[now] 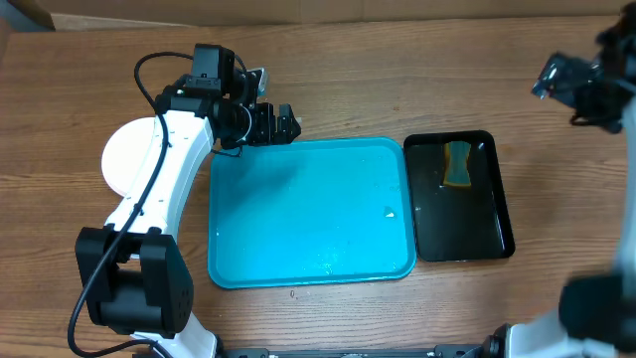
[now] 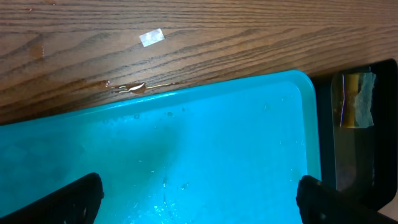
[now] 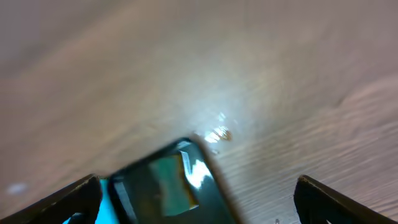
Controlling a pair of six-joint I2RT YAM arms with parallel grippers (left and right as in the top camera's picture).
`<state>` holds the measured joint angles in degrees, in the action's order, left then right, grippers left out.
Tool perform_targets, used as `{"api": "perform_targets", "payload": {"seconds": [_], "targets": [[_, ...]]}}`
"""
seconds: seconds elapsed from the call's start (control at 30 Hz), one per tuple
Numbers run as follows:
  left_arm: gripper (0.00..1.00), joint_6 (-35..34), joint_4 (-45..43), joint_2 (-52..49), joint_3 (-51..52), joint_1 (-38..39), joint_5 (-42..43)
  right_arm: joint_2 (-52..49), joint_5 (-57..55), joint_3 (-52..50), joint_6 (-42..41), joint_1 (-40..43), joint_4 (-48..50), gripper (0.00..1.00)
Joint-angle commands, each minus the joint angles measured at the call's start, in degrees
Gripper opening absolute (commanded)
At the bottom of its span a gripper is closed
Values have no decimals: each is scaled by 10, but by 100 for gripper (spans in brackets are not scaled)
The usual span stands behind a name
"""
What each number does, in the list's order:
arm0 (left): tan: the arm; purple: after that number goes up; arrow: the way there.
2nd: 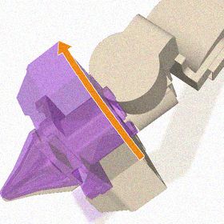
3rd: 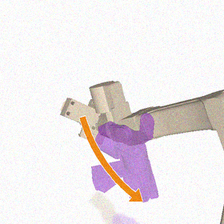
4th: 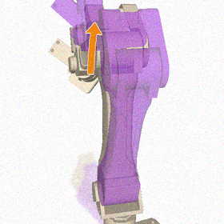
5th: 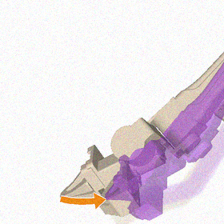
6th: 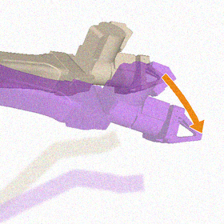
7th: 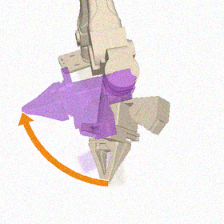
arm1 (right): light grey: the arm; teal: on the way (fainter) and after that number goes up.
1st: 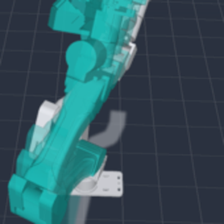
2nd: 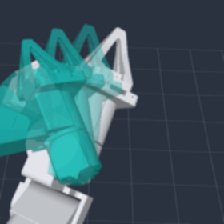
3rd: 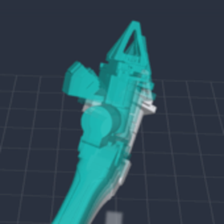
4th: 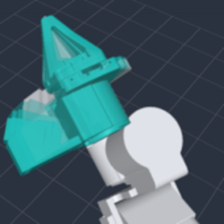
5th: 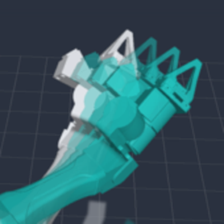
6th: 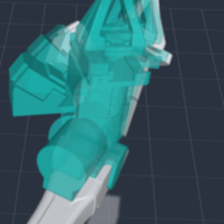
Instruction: Clean dirty plates on tray and stack at the side
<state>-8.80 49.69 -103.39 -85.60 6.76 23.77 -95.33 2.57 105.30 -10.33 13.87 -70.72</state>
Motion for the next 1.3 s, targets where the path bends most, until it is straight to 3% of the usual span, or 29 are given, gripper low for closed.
{"api": "perform_targets", "payload": {"seconds": [0.0, 0.4, 0.63, 1.0, 1.27], "targets": [[100, 9, 0, 6, -9, 1, -4, 125, 1, 9, -2, -30, -1, 100], [100, 9, 0, 6, -9, 1, -4, 389, -19, 9, 25, -208, -1, 100], [100, 9, 0, 6, -9, 1, -4, 519, -32, -34, 33, -218, 27, 100], [100, 9, 0, 6, -9, 1, -4, 735, -22, -375, 30, -202, 298, 100], [100, 9, 0, 6, -9, 1, -4, 868, 8, -673, 28, -201, 591, 100]]}}
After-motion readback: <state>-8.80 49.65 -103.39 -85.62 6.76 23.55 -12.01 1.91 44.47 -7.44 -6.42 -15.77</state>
